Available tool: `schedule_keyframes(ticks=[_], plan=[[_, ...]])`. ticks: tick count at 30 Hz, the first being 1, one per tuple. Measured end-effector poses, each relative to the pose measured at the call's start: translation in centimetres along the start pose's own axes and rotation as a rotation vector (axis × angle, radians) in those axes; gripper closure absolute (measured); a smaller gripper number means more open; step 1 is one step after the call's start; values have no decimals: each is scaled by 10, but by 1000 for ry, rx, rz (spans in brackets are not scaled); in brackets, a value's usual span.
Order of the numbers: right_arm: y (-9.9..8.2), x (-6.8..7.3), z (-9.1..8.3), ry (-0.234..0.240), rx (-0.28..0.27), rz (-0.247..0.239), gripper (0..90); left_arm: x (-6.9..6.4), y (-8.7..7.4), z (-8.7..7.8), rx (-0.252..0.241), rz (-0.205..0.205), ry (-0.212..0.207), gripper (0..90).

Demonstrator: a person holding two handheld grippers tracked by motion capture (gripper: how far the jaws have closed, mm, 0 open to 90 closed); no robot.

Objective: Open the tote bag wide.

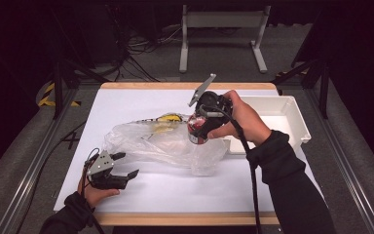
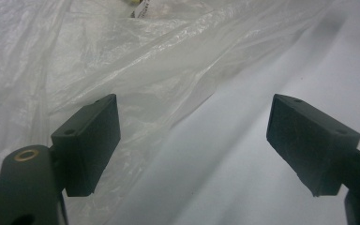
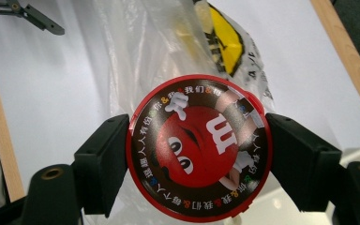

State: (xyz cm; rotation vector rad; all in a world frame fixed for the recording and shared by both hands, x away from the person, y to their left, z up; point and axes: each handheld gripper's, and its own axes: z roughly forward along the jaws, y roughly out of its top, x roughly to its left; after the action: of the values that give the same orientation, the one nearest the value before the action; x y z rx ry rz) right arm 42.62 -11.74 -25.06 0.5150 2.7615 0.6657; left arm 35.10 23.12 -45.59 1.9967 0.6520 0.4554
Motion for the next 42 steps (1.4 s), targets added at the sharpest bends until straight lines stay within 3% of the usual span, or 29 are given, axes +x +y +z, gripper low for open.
schedule_keyframes(ticks=[20,42], plan=[[-48,-30,-36,-78,23,99,260,-1,0,0,-6,-5,2,183],[-87,-56,-41,-116,104,195,260,-1,0,0,-7,-1,3,184]])
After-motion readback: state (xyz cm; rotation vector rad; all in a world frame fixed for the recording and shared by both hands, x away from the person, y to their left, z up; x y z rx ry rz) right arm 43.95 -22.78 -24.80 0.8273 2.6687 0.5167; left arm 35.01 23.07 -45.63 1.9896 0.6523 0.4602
